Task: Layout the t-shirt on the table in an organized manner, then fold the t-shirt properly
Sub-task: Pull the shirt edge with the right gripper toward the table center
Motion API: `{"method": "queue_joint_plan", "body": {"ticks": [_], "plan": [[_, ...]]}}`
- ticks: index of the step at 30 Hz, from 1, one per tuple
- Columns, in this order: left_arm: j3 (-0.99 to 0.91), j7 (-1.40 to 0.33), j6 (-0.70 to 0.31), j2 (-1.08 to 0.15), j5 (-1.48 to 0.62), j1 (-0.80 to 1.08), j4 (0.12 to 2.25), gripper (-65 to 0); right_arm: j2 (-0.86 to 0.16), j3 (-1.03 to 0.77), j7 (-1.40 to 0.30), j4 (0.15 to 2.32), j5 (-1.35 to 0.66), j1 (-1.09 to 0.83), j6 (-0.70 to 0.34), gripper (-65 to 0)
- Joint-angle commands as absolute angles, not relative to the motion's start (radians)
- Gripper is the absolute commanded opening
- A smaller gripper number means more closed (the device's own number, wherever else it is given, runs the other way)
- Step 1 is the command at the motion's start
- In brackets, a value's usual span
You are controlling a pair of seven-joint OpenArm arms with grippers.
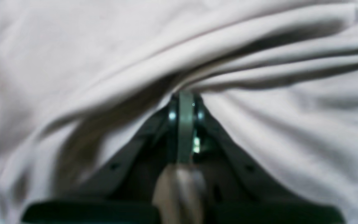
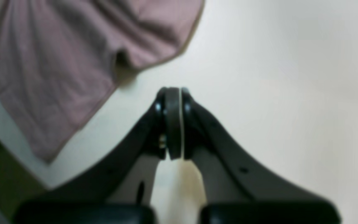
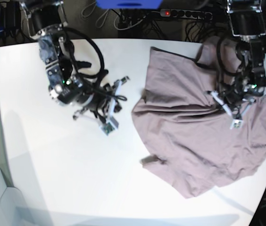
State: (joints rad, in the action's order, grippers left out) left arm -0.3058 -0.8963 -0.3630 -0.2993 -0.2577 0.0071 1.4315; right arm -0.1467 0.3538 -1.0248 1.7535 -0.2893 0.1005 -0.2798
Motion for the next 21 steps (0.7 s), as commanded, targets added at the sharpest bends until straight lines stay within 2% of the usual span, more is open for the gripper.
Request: {"method": "queue_joint_plan", "body": {"ticks": [1,7,10,16,21], "plan": [[-0.326,-0.886,-0.361,-0.309,-0.263,0.004,1.474,-65.0,-0.127,0.349,-1.004,1.745,-0.291,0.148,-0.277,-65.0],[-0.461,-0.891,-0.361,-0.249,-0.265,0.070,1.696,-65.0,-0.001,0.349,-0.992,1.501,-0.291,0.338,-0.278,-65.0],[-0.532,-0.961,-0.363,-0.213,-0.265,0.088,1.810,-65.0,0.054,0.351,-0.974,1.385,-0.291,0.446,-0.280,-65.0],[-0.642,-1.058,-0.363,-0.194,-0.265,0.156,1.870,-65.0,0.154,0.352,-0.826,1.109,-0.291,0.605,-0.280,-65.0],[-0.731,-1.056,-0.364,-0.196,-0.265,0.205,1.862,-65.0,0.157,0.354,-0.639,0.848,-0.291,0.650,-0.280,-65.0]]}}
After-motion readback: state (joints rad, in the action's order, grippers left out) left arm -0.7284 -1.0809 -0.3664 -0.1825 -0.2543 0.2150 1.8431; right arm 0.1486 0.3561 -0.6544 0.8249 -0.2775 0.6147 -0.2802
